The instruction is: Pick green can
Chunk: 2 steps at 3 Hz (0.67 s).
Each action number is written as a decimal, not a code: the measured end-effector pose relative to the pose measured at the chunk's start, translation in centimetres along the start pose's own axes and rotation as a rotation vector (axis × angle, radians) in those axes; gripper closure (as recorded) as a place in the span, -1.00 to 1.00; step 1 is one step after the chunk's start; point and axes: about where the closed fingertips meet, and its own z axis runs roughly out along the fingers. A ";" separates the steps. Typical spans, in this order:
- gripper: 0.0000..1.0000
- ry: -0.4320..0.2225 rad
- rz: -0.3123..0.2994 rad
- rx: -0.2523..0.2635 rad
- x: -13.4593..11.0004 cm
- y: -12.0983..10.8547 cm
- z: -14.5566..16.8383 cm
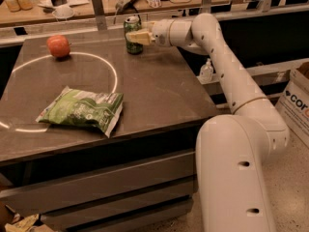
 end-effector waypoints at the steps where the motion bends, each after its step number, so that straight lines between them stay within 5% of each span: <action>1: 0.63 -0.050 -0.013 -0.014 -2.9 0.3 -0.7; 2: 1.00 -0.059 -0.080 -0.070 -9.1 3.2 -4.4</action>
Offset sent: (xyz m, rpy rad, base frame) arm -0.0950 -0.0260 0.1594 -0.0143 -0.1484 0.1404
